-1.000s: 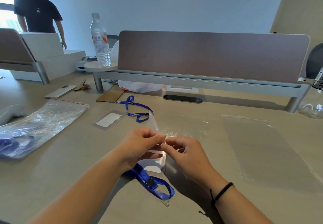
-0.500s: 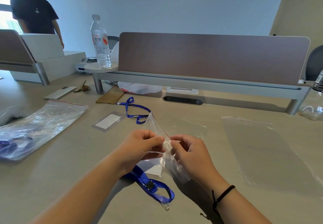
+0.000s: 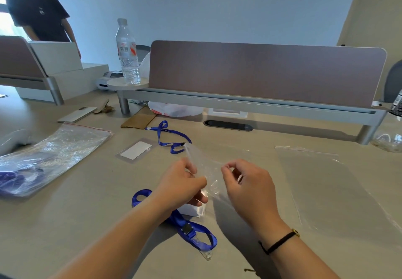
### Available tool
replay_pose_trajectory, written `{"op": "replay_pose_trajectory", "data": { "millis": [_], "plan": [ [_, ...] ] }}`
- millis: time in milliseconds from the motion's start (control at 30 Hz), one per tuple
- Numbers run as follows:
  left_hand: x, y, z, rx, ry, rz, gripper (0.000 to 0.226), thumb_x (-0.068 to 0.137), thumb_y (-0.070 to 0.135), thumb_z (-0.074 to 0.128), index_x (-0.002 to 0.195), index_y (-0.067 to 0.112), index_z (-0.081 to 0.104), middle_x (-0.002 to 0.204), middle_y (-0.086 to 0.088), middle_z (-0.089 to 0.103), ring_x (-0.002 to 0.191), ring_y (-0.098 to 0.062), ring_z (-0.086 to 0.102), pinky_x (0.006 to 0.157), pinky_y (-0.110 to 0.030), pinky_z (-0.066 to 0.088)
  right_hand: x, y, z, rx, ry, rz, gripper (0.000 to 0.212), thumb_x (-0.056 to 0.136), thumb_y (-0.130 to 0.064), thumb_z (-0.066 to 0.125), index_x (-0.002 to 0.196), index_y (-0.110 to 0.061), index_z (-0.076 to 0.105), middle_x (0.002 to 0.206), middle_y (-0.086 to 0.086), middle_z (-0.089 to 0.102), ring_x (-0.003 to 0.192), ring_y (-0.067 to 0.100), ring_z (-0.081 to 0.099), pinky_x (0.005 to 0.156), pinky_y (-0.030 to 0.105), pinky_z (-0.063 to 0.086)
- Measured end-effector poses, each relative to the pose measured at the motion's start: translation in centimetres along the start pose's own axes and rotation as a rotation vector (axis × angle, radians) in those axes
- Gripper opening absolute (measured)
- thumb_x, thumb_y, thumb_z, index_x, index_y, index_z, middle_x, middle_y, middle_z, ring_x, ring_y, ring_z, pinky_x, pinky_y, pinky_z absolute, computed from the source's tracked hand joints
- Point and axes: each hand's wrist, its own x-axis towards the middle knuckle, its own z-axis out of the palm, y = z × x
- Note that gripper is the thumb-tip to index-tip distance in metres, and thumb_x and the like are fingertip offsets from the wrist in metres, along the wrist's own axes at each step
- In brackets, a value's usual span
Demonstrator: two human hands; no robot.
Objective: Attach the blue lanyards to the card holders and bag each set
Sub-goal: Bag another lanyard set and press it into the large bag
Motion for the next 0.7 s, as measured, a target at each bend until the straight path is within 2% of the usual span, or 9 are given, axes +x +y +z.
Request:
{"op": "replay_pose_trajectory", "data": {
  "millis": [167, 333, 433, 533, 633, 700],
  "plan": [
    [0.2, -0.2, -0.2, 0.018, -0.003, -0.025, 0.024, 0.09, 0.004, 0.06, 0.106, 0.019, 0.05, 0.087, -0.014, 0.069, 0.063, -0.018, 0.072, 0.062, -0.028, 0.059, 1.0, 0.9, -1.0, 0.035, 0.095, 0.022, 0.011, 0.096, -0.027, 0.063, 0.094, -0.024, 0.074, 0.075, -0.015, 0.065, 0.067, 0.003, 0.06, 0.058, 0.025, 0.054],
    [0.4, -0.8, -0.9, 0.068, 0.033, -0.046, 0.028, 0.09, 0.005, 0.055, 0.107, 0.026, 0.05, 0.08, -0.01, 0.064, 0.055, -0.019, 0.063, 0.055, -0.03, 0.053, 1.9, 1.9, -2.6, 0.128, 0.229, 0.121, 0.01, 0.094, -0.019, 0.066, 0.095, -0.02, 0.075, 0.07, -0.021, 0.061, 0.065, 0.0, 0.06, 0.055, 0.009, 0.041],
    [0.4, -1.1, -1.2, 0.108, 0.086, -0.009, 0.031, 0.091, 0.006, 0.049, 0.11, 0.03, 0.052, 0.079, -0.008, 0.062, 0.05, -0.016, 0.059, 0.051, -0.029, 0.05, 1.9, 1.7, -2.7, 0.201, 0.228, 0.098, 0.011, 0.094, -0.015, 0.066, 0.1, -0.018, 0.075, 0.072, -0.022, 0.061, 0.071, -0.001, 0.06, 0.056, 0.01, 0.046],
    [0.7, -1.3, -1.0, 0.181, 0.145, 0.051, 0.028, 0.099, 0.014, 0.045, 0.119, 0.032, 0.052, 0.074, -0.004, 0.061, 0.053, -0.013, 0.057, 0.054, -0.028, 0.05, 1.3, 0.6, -2.2, 0.202, 0.168, -0.021, 0.015, 0.094, -0.015, 0.066, 0.106, -0.02, 0.073, 0.076, -0.021, 0.062, 0.072, 0.0, 0.061, 0.057, 0.012, 0.047],
    [0.9, -1.4, -0.7, 0.268, 0.187, 0.133, 0.027, 0.1, 0.032, 0.052, 0.127, 0.034, 0.05, 0.079, 0.003, 0.065, 0.057, -0.008, 0.061, 0.054, -0.022, 0.047, 0.8, 0.1, -1.8, 0.178, 0.15, -0.129, 0.016, 0.092, -0.012, 0.069, 0.104, -0.02, 0.075, 0.078, -0.013, 0.067, 0.067, 0.005, 0.061, 0.057, 0.019, 0.051],
    [0.9, -1.3, -0.3, 0.323, 0.194, 0.186, 0.029, 0.097, 0.04, 0.059, 0.124, 0.039, 0.048, 0.07, 0.003, 0.065, 0.053, -0.004, 0.064, 0.054, -0.017, 0.047, 0.5, -0.2, -1.4, 0.171, 0.133, -0.156, 0.016, 0.092, -0.012, 0.069, 0.104, -0.019, 0.075, 0.077, -0.011, 0.068, 0.067, 0.007, 0.061, 0.058, 0.022, 0.052]
  ]
}}
